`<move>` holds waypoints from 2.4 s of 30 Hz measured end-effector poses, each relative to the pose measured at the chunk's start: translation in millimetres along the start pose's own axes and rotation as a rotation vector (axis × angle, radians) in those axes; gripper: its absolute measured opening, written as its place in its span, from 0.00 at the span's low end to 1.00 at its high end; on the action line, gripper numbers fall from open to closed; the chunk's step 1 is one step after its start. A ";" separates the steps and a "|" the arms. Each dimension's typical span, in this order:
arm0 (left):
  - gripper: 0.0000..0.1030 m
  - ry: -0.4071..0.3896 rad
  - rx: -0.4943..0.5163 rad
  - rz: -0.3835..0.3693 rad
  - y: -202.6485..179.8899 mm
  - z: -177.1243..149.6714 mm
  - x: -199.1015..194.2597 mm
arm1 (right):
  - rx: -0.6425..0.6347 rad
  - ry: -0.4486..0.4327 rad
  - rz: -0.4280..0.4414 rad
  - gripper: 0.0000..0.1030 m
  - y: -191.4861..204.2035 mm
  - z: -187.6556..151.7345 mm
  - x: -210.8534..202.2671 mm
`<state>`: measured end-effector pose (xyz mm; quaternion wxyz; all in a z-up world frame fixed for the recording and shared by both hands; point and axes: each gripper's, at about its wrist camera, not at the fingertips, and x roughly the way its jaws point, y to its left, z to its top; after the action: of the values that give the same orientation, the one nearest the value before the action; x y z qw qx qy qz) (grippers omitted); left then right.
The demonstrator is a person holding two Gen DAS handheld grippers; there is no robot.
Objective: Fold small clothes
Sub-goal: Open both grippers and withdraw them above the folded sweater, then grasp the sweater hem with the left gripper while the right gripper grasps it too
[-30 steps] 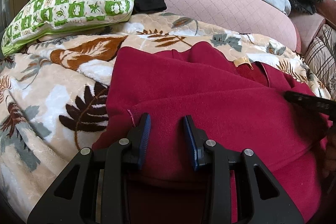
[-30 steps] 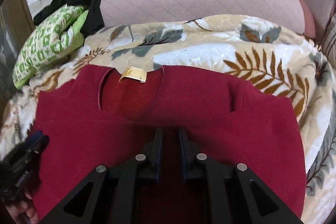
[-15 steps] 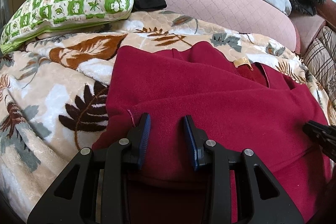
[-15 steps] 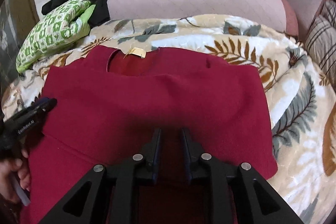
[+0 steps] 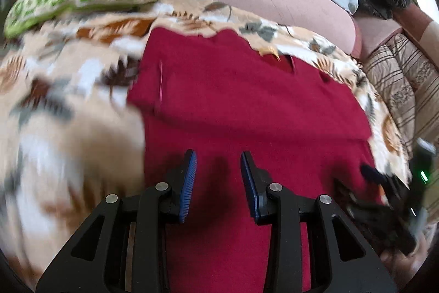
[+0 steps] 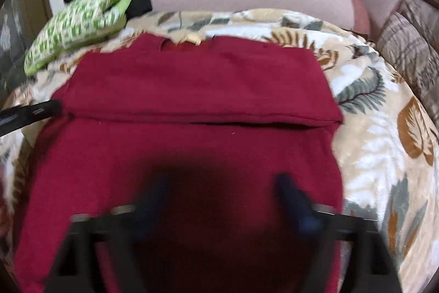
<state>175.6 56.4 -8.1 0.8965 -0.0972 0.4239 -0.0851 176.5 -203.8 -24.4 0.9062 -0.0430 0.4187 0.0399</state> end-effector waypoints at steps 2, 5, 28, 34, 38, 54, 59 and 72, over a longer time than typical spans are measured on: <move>0.32 0.039 -0.048 -0.017 -3.4 -19.0 -11.3 | 0.019 0.004 -0.007 1.00 -3.7 -0.4 0.2; 0.32 0.063 -0.103 -0.066 -11.2 -49.0 -27.2 | 0.060 0.009 0.043 1.00 -14.2 -1.8 0.6; 0.32 0.064 -0.056 -0.083 -29.6 -81.9 -26.8 | 0.042 0.019 0.025 1.00 -9.0 -3.2 0.5; 0.32 0.065 -0.061 -0.085 -28.4 -81.9 -25.9 | 0.042 0.018 0.025 1.00 -9.1 -3.5 0.3; 0.32 0.065 -0.055 -0.084 -29.0 -81.9 -25.9 | 0.042 0.018 0.025 1.00 -9.1 -3.4 0.3; 0.32 0.067 -0.097 -0.141 -23.4 -80.1 -26.4 | 0.042 0.017 0.025 1.00 -8.9 -4.2 0.1; 0.32 0.073 -0.126 -0.153 -15.6 -81.1 -28.6 | 0.042 0.016 0.026 1.00 -8.8 -4.7 0.0; 0.64 0.117 -0.194 -0.145 81.8 -98.4 -86.4 | -0.018 0.124 0.137 1.00 -16.8 -5.0 -10.5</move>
<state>50.8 145.7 -25.2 0.8481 -0.2086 0.4736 -0.1139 167.7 -221.4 -18.8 0.8733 -0.0246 0.4756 0.1026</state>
